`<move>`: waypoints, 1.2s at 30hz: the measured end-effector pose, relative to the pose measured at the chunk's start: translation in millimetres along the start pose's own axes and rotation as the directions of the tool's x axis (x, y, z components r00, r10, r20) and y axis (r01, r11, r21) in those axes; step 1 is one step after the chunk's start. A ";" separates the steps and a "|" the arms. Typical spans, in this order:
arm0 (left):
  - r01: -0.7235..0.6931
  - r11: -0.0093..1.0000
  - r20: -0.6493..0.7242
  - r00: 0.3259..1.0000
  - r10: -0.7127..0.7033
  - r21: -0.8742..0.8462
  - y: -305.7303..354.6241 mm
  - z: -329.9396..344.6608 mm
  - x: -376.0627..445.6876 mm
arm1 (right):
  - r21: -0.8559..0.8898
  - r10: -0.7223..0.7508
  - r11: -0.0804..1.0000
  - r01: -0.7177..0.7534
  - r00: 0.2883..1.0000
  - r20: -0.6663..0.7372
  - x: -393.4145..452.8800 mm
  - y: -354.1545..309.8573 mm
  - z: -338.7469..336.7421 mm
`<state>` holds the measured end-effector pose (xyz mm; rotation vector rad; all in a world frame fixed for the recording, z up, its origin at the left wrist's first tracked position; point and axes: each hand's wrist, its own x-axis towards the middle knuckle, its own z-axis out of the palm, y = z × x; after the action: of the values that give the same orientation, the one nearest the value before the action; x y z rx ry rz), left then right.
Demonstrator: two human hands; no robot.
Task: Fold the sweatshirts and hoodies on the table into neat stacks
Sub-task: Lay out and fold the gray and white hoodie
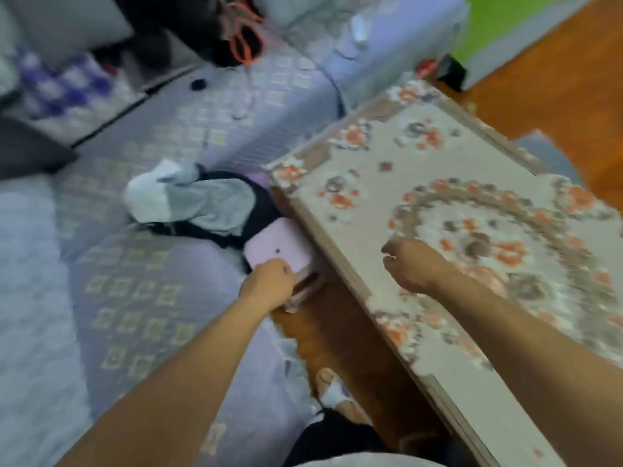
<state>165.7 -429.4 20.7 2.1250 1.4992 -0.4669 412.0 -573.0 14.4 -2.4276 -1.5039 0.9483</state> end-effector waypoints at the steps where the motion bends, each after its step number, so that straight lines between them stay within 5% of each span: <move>1: 0.039 0.998 -0.022 0.999 -0.040 -0.045 -28.2 -21.4 2.5 | -0.042 -0.035 0.998 0.036 0.999 0.027 16.1 -31.8 -4.6; 8: 0.123 0.947 -0.101 0.982 -0.159 -0.296 -115.6 -97.4 36.1 | -0.240 -0.149 0.957 0.164 0.986 0.079 112.0 -173.1 -53.2; 19: 0.239 0.899 0.034 0.969 -0.243 -0.368 -150.3 -118.0 195.6 | -0.282 -0.186 0.929 0.240 0.961 0.204 288.7 -234.6 -31.7; 25: 0.272 0.924 0.115 0.961 -0.250 -0.267 -213.2 -117.8 291.7 | -0.241 -0.134 0.950 0.198 0.957 0.258 363.8 -272.0 -4.3; 31: 0.315 0.949 -0.002 0.949 -0.315 0.000 -295.8 -164.2 426.0 | -0.218 -0.037 0.973 0.075 0.984 0.172 437.6 -308.2 20.0; 36: 0.363 0.932 -0.003 0.932 -0.363 0.016 -350.4 -172.8 509.3 | -0.217 0.040 0.976 0.011 0.973 0.229 486.7 -319.2 61.6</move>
<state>6.4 158.7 -181.1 1.8580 1.9037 -0.6084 282.1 -17.1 -114.5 -2.5517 -1.7543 1.1637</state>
